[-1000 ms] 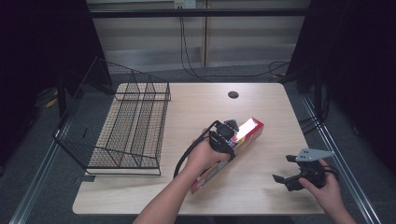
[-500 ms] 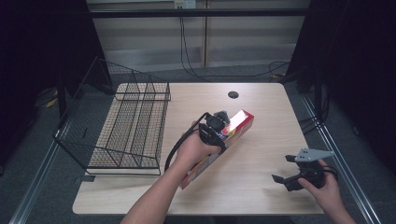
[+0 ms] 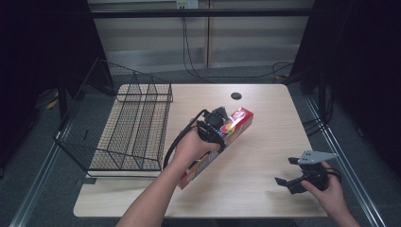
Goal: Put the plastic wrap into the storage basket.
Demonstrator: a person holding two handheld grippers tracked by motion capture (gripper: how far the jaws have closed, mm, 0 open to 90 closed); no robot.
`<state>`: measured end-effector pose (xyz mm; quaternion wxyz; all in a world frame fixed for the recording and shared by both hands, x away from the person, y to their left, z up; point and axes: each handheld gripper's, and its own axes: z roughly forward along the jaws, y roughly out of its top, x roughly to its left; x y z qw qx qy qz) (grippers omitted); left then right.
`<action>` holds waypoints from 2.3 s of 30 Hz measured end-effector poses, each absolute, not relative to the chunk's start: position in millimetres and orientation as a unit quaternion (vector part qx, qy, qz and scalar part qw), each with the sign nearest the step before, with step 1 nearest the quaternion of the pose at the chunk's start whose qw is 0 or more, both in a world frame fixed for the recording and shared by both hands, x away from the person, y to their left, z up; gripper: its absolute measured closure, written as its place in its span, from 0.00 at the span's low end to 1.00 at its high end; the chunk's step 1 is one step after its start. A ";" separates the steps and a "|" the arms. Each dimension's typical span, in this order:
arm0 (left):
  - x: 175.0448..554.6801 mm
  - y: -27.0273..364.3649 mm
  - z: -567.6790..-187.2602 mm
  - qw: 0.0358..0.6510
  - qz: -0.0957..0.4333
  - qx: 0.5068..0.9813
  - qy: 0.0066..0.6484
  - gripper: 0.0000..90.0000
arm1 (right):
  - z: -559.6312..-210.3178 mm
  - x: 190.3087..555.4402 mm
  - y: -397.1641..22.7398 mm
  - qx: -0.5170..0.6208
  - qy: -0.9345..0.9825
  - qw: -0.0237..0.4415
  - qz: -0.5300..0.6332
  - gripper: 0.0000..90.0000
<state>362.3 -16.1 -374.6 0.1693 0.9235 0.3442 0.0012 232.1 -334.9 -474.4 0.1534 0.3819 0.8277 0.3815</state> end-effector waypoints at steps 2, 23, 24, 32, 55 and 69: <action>362.8 -15.1 -373.3 0.170 0.001 0.923 0.346 0.47 | -474.6 232.1 -334.9 0.382 0.828 0.153 0.381 0.04; 373.3 14.2 -348.2 0.177 0.003 0.905 0.387 0.47 | -474.8 232.1 -333.2 0.381 0.828 0.150 0.383 0.04; 373.8 15.6 -346.5 0.178 0.003 0.905 0.386 0.47 | -474.4 231.8 -333.3 0.381 0.828 0.152 0.381 0.04; 376.5 27.6 -331.0 0.184 0.013 0.898 0.398 0.47 | -474.6 232.0 -333.2 0.380 0.827 0.151 0.385 0.04; 381.7 61.2 -301.0 0.182 0.028 0.881 0.435 0.47 | -473.5 232.0 -332.1 0.376 0.828 0.153 0.387 0.04; 385.5 83.9 -292.2 0.174 0.032 0.874 0.452 0.47 | -473.6 231.6 -330.7 0.376 0.828 0.151 0.387 0.04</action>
